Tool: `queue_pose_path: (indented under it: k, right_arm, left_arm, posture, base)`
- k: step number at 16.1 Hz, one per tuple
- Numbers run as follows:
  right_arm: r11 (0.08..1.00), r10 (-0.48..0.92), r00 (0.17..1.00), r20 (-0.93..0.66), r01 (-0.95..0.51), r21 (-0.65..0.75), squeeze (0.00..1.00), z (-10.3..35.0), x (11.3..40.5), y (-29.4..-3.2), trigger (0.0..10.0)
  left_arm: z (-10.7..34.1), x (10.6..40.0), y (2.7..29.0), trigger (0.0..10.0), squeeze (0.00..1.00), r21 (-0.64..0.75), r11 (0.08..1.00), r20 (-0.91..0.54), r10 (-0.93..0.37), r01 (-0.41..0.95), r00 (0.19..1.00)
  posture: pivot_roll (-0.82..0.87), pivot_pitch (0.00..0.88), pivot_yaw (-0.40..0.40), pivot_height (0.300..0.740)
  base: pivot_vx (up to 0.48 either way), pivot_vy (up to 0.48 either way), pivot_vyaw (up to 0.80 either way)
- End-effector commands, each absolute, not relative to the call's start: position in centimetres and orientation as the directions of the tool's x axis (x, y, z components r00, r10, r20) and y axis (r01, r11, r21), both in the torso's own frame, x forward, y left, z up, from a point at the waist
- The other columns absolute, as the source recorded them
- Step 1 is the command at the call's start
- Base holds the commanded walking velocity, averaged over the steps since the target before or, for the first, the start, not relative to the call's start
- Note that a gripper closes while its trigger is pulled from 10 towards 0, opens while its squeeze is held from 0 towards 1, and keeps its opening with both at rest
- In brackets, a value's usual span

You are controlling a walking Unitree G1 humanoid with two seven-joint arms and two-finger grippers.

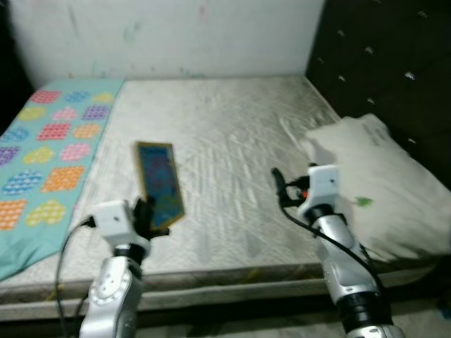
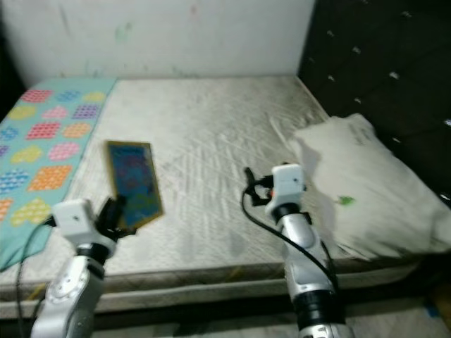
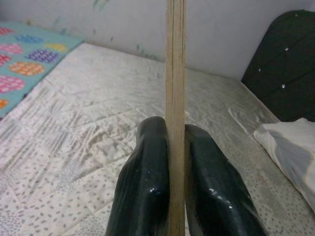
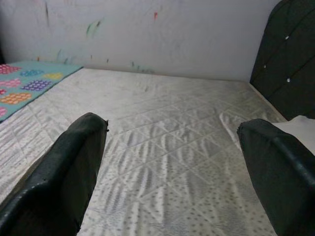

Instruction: Clean up the room

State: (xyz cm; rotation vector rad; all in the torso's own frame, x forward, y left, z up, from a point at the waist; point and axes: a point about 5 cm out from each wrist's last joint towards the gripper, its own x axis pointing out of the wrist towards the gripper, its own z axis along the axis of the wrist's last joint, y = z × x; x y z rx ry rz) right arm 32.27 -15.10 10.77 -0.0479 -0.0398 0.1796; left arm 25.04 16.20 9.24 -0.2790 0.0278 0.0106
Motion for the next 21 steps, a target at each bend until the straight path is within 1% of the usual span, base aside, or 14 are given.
queue_pose_path:
  k: [1,5,10,21]
  right_arm:
    - [0.983,0.172,0.984,0.051,-0.168,-0.072,0.0,11.33,32.47,-15.65,10.0]
    - [0.983,0.171,0.984,0.052,-0.167,-0.074,0.0,11.33,32.45,-15.66,10.0]
    - [0.983,0.169,0.984,0.054,-0.164,-0.076,0.0,11.31,32.39,-15.66,10.0]
    - [0.985,0.158,0.986,0.057,-0.154,-0.075,0.0,11.29,32.38,-15.75,10.0]
  left_arm:
    - [10.22,25.36,15.75,10.0,0.0,-0.285,0.958,0.021,-0.004,0.01,1.0]
    - [10.57,25.26,15.58,10.0,0.0,-0.285,0.957,0.065,-0.038,0.055,0.997]
    - [10.7,25.16,15.44,10.0,0.0,-0.29,0.954,0.077,-0.061,0.081,0.995]
    - [10.65,25.26,15.56,10.0,0.0,-0.294,0.952,0.07,-0.063,0.081,0.996]
  posture:
    - [-0.12,0.0,0.027,0.74]
    - [-0.12,0.0,0.029,0.74]
    - [-0.12,0.0,0.033,0.74]
    - [-0.13,0.0,0.04,0.74]
  base:
    - [0.0,0.0,0.0]
    - [0.0,0.0,0.0]
    - [0.381,0.0,0.0]
    - [0.394,0.0,0.0]
